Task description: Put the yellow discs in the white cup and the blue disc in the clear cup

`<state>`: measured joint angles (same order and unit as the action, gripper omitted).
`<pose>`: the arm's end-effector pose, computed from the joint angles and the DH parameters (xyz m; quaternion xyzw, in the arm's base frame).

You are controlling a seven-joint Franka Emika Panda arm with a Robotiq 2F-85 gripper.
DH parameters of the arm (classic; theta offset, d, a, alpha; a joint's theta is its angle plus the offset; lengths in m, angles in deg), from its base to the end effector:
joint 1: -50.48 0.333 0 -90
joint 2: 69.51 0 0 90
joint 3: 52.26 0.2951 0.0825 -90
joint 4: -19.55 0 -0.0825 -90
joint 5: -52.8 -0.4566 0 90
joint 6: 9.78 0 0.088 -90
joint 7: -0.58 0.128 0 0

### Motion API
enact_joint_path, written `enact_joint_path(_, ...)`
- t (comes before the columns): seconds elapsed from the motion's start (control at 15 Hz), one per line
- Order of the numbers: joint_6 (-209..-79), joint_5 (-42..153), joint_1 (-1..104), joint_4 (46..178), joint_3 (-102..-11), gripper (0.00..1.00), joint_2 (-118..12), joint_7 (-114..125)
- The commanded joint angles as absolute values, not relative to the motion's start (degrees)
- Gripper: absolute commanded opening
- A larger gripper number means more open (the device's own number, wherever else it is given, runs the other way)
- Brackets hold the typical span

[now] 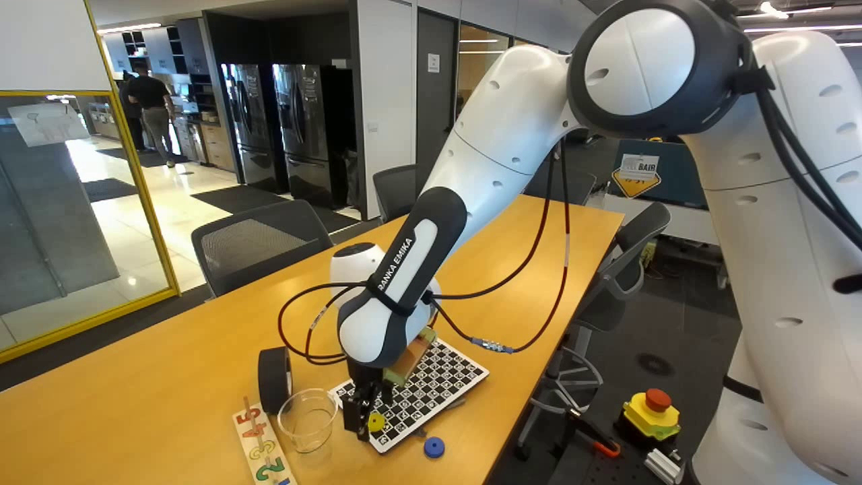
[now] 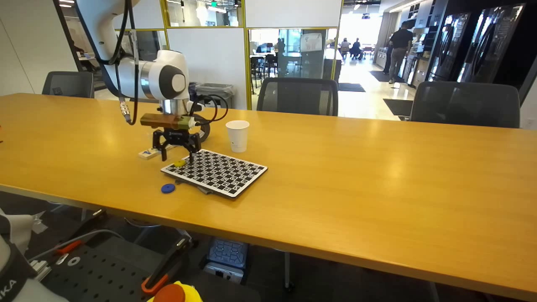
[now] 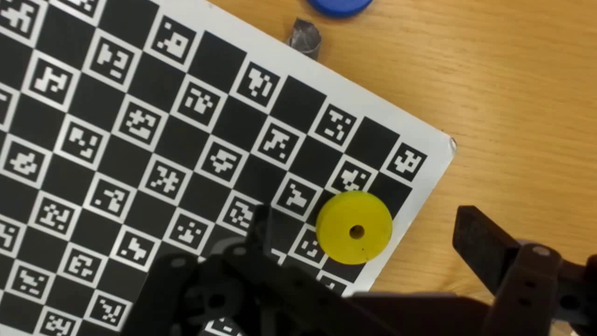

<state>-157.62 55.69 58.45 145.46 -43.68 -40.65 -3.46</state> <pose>0.5312 0.1696 0.0395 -0.9792 -0.1931 0.0593 0.0180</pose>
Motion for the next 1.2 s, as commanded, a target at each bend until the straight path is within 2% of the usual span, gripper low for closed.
enact_joint_path(0.0, -159.0, 53.8, 57.2, 145.9, -42.5, 1.00, -40.6, -5.2)
enact_joint_path(0.8, -161.2, 53.9, 57.1, 146.0, -42.6, 1.00, -40.2, -4.9)
enact_joint_path(0.93, -161.7, 54.1, 57.2, 146.0, -42.8, 0.74, -40.1, -4.8)
enact_joint_path(1.13, -161.9, 54.2, 57.3, 146.1, -42.8, 0.49, -40.0, -4.6)
